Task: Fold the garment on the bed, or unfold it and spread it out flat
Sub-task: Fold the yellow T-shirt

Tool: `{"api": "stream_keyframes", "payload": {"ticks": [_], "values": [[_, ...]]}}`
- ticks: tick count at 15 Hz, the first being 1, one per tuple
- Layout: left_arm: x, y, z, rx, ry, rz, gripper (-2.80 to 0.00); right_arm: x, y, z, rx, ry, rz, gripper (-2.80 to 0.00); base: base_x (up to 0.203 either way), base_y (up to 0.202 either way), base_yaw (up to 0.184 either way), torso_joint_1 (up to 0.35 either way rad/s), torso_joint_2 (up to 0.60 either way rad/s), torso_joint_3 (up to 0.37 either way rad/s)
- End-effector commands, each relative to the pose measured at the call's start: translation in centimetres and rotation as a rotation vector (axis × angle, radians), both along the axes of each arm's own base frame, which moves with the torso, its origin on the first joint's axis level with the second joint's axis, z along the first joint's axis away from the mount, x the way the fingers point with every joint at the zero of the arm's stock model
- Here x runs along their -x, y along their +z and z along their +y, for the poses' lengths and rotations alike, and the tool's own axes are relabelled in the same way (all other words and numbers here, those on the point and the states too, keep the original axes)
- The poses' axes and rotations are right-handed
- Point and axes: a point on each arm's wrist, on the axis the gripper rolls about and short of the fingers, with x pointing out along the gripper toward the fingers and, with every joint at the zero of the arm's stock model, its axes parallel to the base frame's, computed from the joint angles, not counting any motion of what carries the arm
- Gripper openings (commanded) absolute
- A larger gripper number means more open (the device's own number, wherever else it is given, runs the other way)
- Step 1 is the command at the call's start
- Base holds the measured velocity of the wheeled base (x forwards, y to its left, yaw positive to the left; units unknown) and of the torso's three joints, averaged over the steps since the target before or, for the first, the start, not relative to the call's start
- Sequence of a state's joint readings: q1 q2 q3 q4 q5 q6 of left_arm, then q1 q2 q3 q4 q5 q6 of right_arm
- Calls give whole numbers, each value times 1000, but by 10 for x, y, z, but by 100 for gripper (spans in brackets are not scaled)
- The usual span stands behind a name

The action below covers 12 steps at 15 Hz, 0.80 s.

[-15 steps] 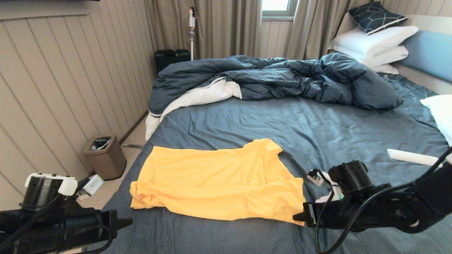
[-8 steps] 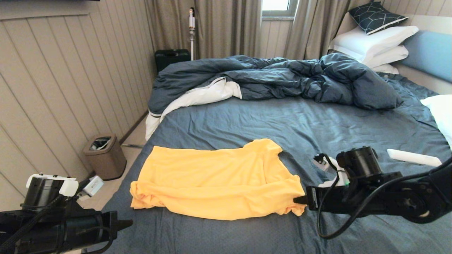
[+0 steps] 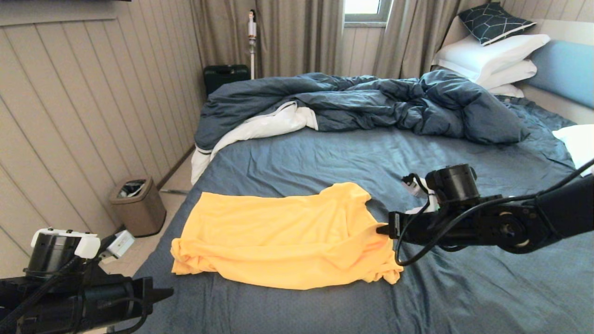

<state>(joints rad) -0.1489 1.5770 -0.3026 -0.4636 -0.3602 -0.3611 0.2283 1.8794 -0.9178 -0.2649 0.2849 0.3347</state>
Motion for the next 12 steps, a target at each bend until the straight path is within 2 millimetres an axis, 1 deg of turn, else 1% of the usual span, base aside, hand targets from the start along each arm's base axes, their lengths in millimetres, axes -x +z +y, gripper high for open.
{"api": "stream_keyframes", "payload": {"ticks": [1, 5, 9, 12], "values": [[0, 0, 0, 3, 2, -3, -280, -14, -5, 2, 7, -24, 1, -280, 0, 0, 0, 0, 0, 0], [-1, 4, 0, 1, 6, -21, -280, -31, -6, 4, 11, -69, -16, -280, 0, 0, 0, 0, 0, 0], [3, 9, 1, 3, 8, -41, -280, -52, -8, 1, 8, -137, -30, -280, 0, 0, 0, 0, 0, 0], [4, 13, 1, 4, 8, -59, -280, -64, -15, 2, 13, -169, -27, -280, 0, 0, 0, 0, 0, 0]]}}
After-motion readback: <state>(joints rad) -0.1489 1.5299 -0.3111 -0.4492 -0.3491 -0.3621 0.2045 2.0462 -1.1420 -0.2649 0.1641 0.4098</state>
